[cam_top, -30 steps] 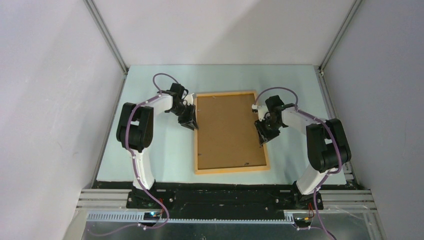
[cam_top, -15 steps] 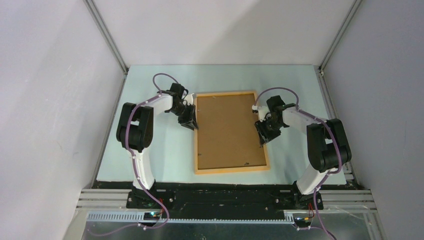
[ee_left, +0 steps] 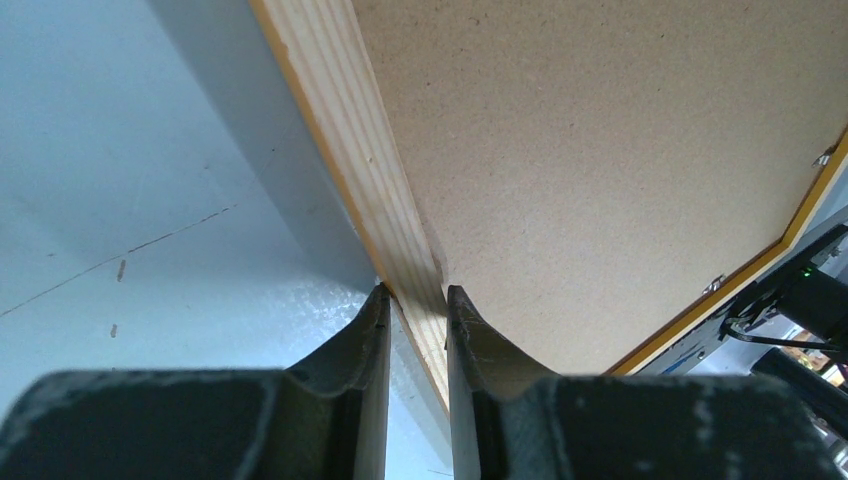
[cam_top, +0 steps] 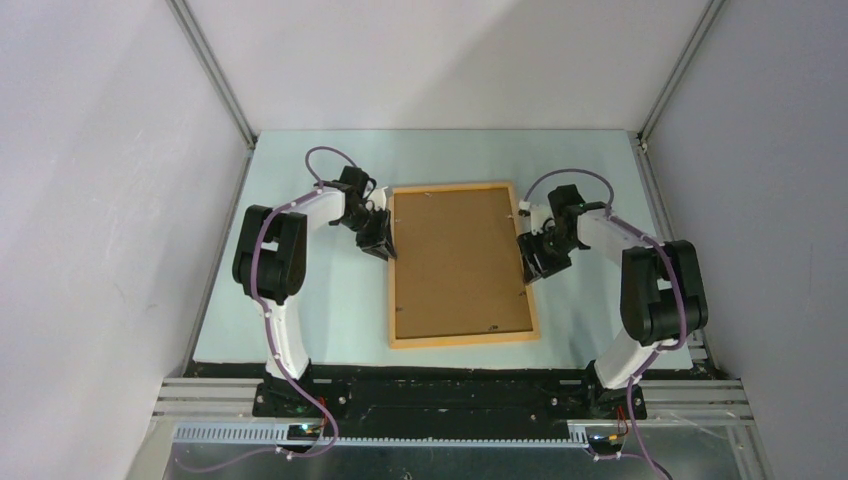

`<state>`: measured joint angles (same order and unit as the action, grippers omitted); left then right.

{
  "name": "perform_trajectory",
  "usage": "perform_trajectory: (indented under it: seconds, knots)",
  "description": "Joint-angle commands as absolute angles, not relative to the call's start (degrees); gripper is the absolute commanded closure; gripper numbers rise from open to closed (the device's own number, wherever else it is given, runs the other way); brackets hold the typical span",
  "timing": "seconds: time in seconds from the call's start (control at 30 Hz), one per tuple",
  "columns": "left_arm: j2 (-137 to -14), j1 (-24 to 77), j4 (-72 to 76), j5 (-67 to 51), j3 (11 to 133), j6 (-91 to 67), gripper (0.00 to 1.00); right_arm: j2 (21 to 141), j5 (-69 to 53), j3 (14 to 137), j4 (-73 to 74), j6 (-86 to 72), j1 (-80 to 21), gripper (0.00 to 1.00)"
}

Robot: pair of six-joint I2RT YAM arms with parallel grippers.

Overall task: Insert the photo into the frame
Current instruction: Install the photo frame at the center of the board.

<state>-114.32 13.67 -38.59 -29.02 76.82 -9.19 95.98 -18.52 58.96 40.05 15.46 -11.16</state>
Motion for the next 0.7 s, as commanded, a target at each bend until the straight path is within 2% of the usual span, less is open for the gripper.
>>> perform_trajectory:
  seconds: [0.0, 0.4, 0.67]
  knots:
    - [-111.35, 13.32, -38.73, -34.71, 76.77, -9.32, 1.00, 94.75, -21.80, 63.93, 40.63, 13.26, -9.37, 0.39]
    - [-110.99, 13.32, -38.68, -34.84, 76.81, -8.88, 1.00, 105.82, -23.05, 74.44, 40.12, 10.09, -9.79, 0.37]
    - [-110.84, 13.31, -38.72, -34.90, 76.71, -8.66, 1.00, 109.45, -20.27, 77.19, 39.28, 10.43, -10.50, 0.41]
